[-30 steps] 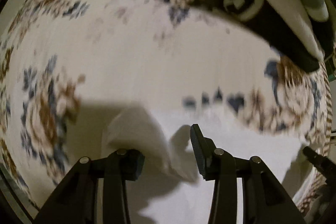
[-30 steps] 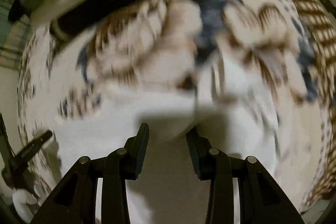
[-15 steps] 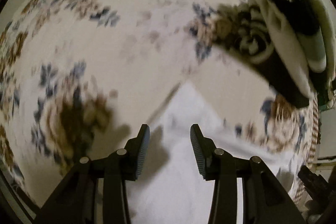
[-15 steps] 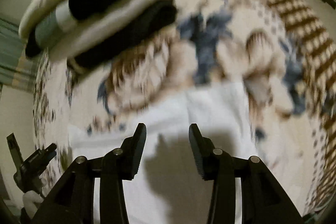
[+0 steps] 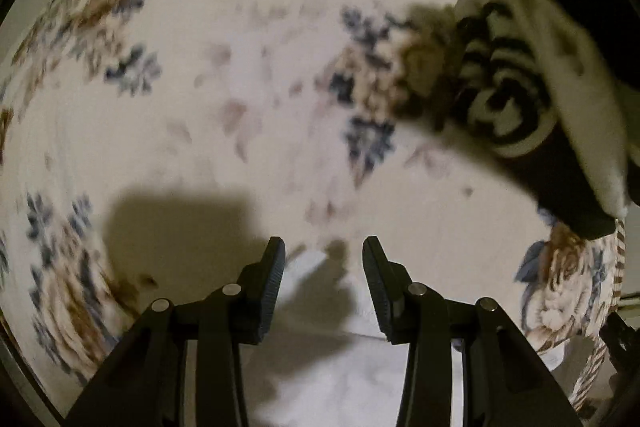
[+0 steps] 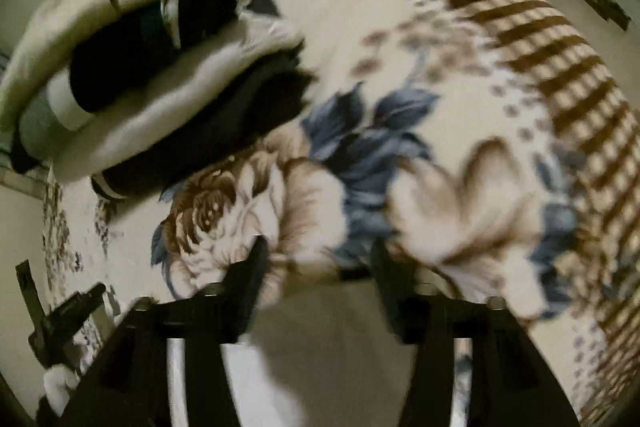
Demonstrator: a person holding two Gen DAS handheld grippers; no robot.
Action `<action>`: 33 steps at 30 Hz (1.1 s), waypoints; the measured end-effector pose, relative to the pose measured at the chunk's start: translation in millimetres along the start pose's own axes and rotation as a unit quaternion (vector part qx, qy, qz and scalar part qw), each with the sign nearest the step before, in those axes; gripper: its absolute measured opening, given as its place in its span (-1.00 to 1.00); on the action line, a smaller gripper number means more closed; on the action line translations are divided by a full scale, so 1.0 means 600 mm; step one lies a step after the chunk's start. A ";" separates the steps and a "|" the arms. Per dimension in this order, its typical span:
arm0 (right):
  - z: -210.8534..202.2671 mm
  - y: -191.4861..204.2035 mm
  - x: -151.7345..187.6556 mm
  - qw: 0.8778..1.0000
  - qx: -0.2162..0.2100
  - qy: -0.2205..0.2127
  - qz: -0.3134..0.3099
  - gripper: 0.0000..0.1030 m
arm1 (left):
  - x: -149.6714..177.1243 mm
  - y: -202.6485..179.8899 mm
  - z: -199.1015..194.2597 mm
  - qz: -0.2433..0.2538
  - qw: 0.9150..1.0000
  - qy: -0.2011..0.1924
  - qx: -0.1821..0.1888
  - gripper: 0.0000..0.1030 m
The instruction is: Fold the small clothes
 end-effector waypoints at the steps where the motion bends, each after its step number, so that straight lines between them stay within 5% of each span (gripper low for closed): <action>1: -0.013 -0.018 0.008 1.000 -0.005 0.000 0.010 0.29 | 0.000 -0.002 -0.005 0.005 1.000 0.003 0.015 -0.26; 5: -0.007 -0.077 0.052 0.998 -0.013 0.042 0.045 0.30 | 0.020 0.008 -0.001 0.008 0.998 0.038 0.049 -0.26; 10: 0.059 -0.076 0.080 0.993 -0.038 0.088 0.064 0.28 | 0.052 0.022 0.047 -0.008 0.993 0.094 0.064 -0.27; 12: 0.062 -0.073 0.078 0.994 -0.040 0.077 0.062 0.06 | 0.051 0.017 0.055 -0.002 0.994 0.089 0.057 -0.35; 13: 0.061 -0.071 0.077 0.995 -0.038 0.073 0.057 -0.37 | 0.049 0.008 0.054 0.014 0.995 0.079 0.053 -0.78; 14: 0.059 -0.072 0.077 0.996 -0.032 0.070 0.051 -0.71 | 0.047 -0.002 0.052 0.033 0.996 0.071 0.048 -0.99; 17: 0.044 -0.065 0.075 0.997 -0.030 0.052 0.039 -0.86 | 0.045 -0.022 0.029 0.074 0.996 0.032 0.035 -1.00; 25: -0.027 -0.042 0.056 0.999 -0.034 0.008 0.001 -0.88 | 0.001 0.022 -0.063 0.022 0.997 -0.073 0.023 -1.00; 30: -0.028 -0.029 0.035 1.000 -0.022 -0.003 -0.022 -0.88 | -0.017 0.063 -0.046 -0.011 0.997 -0.051 0.052 -1.00; 33: 0.014 -0.025 0.037 0.998 -0.004 0.052 -0.026 -0.87 | -0.010 0.063 -0.036 -0.025 0.996 -0.020 0.087 -0.94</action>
Point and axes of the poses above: each gripper's, at about its wrist camera, not at the fingertips, and z roughly the way its jaws point, y to its left, x to its underside, the point moved 6 cm from there along z, roughly the way its jaws point, and after that the axes turned 5 degrees about x, right-handed, at the moved point
